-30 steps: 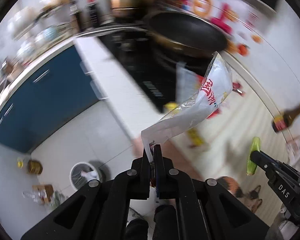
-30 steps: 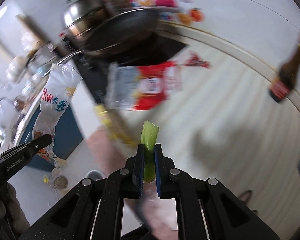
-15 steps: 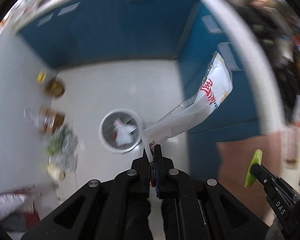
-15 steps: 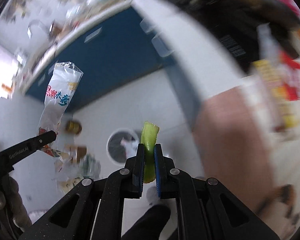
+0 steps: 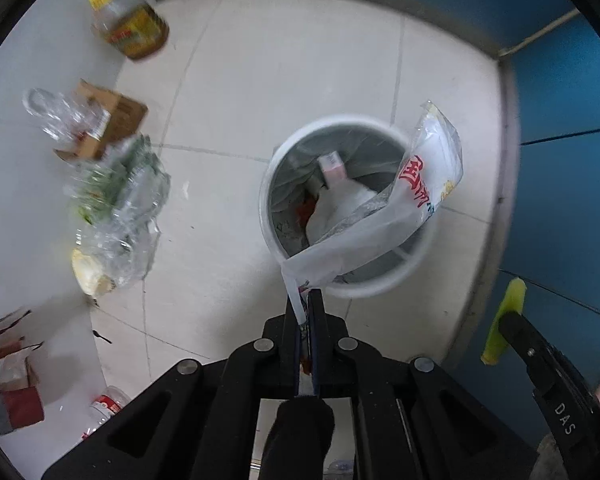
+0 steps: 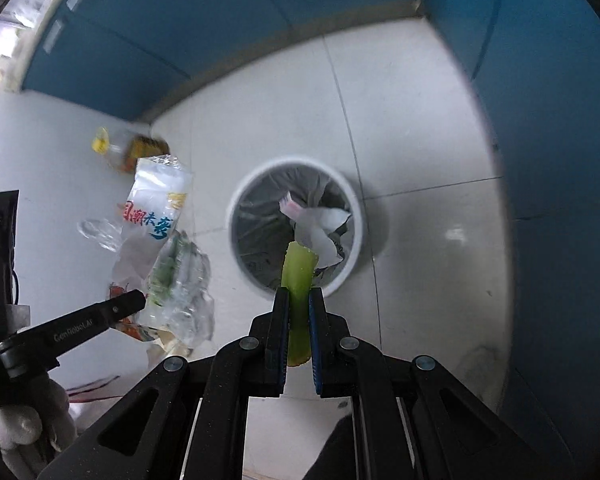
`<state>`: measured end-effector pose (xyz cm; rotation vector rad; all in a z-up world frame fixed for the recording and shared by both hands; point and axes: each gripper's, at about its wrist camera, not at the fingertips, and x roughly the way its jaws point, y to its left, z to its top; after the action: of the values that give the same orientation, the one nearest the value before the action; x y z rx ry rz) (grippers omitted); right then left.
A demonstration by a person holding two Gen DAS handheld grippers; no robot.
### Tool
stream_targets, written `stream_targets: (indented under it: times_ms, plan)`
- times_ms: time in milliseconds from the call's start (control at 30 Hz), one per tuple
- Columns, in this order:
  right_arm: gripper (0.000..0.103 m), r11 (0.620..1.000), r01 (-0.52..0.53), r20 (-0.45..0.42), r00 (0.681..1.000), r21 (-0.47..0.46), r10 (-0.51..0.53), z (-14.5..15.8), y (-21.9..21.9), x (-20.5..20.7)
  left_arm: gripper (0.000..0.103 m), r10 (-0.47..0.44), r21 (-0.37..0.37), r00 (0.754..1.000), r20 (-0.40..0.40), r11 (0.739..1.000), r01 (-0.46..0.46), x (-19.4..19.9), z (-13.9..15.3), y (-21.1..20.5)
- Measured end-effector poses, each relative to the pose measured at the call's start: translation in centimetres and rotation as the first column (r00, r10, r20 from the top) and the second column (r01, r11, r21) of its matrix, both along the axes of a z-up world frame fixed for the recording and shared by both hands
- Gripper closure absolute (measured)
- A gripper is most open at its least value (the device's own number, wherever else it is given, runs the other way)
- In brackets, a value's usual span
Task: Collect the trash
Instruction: 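Carry the plastic bag and green stalk to the bin and open both tools, then raise both tools away from the bin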
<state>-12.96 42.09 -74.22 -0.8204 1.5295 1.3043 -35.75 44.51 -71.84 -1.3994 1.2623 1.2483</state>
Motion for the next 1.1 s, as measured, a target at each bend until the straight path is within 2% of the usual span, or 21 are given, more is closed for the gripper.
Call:
stream_targets:
  times_ms: [33,100,167,300,367,400,433,467,500,533,567,633,700,767,833,933,1100]
  plan:
    - [0.094,1.0,-0.007,0.002,1.0,-0.01,0.007,-1.7,0.5,-0.4,0.102,0.008,-0.021,1.0,0.008,1.0,-0.008,-0.6,-2.7,0.3]
    - [0.094,0.999,-0.025,0.007,1.0,-0.034,0.025,-6.3,1.9,-1.7,0.102,0.012,-0.041,1.0,0.007,0.999,-0.011,-1.0,-5.6,0.8]
    - [0.094,0.998,-0.044,0.017,0.999,-0.046,0.045,-9.4,3.1,-2.6,0.101,0.01,-0.057,1.0,0.015,0.998,-0.009,-1.3,-7.7,1.2]
    - [0.093,0.994,-0.085,0.024,0.996,-0.062,0.087,-13.7,4.4,-3.5,0.095,-0.01,-0.041,1.0,0.023,0.999,0.011,-1.3,-9.5,1.8]
    - [0.092,0.993,-0.096,0.036,0.994,-0.064,0.099,-14.6,4.9,-4.1,0.093,-0.02,-0.029,1.0,0.007,0.999,0.021,-1.3,-10.0,2.0]
    - [0.092,0.992,-0.107,0.036,0.993,-0.065,0.109,-14.9,5.1,-4.3,0.089,-0.018,-0.025,1.0,0.002,1.0,0.018,-1.4,-10.0,2.1]
    - [0.09,0.992,-0.111,0.038,0.993,-0.066,0.114,-15.1,5.3,-4.5,0.066,-0.015,-0.025,1.0,-0.002,1.0,0.015,-1.4,-9.9,2.2]
    - [0.084,0.991,-0.112,0.045,0.992,-0.068,0.115,-15.3,5.5,-4.6,0.028,-0.017,-0.019,1.0,-0.01,1.0,0.017,-1.5,-9.8,2.2]
    - [0.077,0.991,-0.111,0.06,0.992,-0.067,0.115,-15.1,5.5,-4.6,0.012,-0.021,-0.013,1.0,-0.021,1.0,0.02,-1.5,-9.7,2.3]
    - [0.06,0.992,-0.108,0.073,0.991,-0.065,0.112,-14.7,5.4,-4.5,0.003,-0.024,0.004,0.999,-0.035,1.0,0.024,-1.6,-9.1,2.2]
    - [0.05,0.993,-0.101,0.074,0.992,-0.062,0.105,-14.4,5.4,-4.5,0.003,-0.023,0.013,0.999,-0.038,1.0,0.024,-1.7,-8.8,2.2]
    - [0.045,0.994,-0.097,0.104,0.989,-0.055,0.102,-13.3,5.1,-4.2,0.003,-0.027,0.03,0.998,-0.054,0.999,0.028,-1.8,-7.7,2.0]
    - [0.03,0.994,-0.105,0.138,0.984,-0.043,0.11,-12.1,4.8,-4.0,0.003,-0.033,0.063,0.996,-0.082,0.997,0.039,-2.1,-6.5,1.7]
    - [0.007,0.993,-0.113,0.17,0.979,-0.03,0.116,-10.7,4.4,-3.8,0.003,-0.035,0.099,0.994,-0.107,0.994,0.046,-2.3,-5.0,1.2]
    - [0.002,0.992,-0.126,0.219,0.967,-0.019,0.127,-8.9,3.8,-3.9,0.003,-0.035,0.128,0.991,-0.126,0.99,0.052,-2.4,-3.3,0.6]
    - [0.001,0.989,-0.146,0.268,0.954,0.011,0.138,-5.4,2.7,-4.0,0.0,-0.037,0.183,0.987,-0.156,0.981,0.066,-2.5,-0.3,-0.5]
    - [0.0,0.984,-0.169,0.325,0.935,0.056,0.142,1.4,0.3,-3.9,0.0,-0.02,0.242,0.99,-0.138,0.969,0.054,-2.9,5.8,-3.0]
